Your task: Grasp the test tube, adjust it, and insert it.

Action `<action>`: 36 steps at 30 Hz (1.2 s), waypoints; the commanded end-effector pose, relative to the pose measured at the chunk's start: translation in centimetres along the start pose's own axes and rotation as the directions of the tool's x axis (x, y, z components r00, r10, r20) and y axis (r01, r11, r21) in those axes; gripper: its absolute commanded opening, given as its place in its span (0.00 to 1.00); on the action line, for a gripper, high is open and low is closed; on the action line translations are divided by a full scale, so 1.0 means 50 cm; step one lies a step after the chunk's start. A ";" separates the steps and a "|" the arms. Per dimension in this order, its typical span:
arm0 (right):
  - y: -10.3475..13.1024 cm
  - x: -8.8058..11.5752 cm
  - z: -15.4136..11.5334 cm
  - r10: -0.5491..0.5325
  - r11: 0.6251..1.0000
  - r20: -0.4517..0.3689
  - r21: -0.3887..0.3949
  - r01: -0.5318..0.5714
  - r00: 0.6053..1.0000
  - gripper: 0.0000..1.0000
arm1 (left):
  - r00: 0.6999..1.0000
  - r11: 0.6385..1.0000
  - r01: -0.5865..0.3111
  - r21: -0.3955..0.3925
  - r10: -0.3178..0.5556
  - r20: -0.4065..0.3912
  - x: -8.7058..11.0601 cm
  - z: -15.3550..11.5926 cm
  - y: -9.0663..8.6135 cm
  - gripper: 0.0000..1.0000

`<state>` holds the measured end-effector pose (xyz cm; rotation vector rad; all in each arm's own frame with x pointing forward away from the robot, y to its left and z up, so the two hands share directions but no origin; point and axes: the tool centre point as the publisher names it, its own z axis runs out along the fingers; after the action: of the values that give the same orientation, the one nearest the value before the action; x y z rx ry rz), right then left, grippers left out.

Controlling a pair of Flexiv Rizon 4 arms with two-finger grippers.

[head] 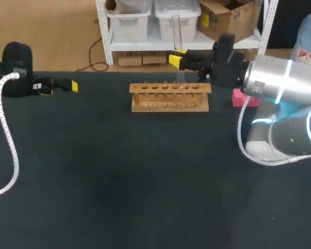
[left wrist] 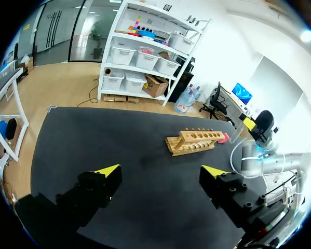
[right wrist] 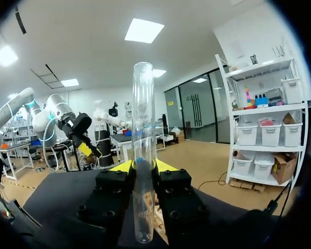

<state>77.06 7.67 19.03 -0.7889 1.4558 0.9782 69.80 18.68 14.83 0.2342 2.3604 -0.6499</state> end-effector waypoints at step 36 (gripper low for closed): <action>-0.087 0.046 0.012 0.009 0.898 0.016 0.440 -0.015 1.000 0.00 | 1.000 1.000 0.001 -0.002 -0.001 -0.001 0.000 0.000 -0.001 1.00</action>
<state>81.03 6.28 16.08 -0.4845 1.5755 0.6776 69.80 18.68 14.83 0.2342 2.3604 -0.6499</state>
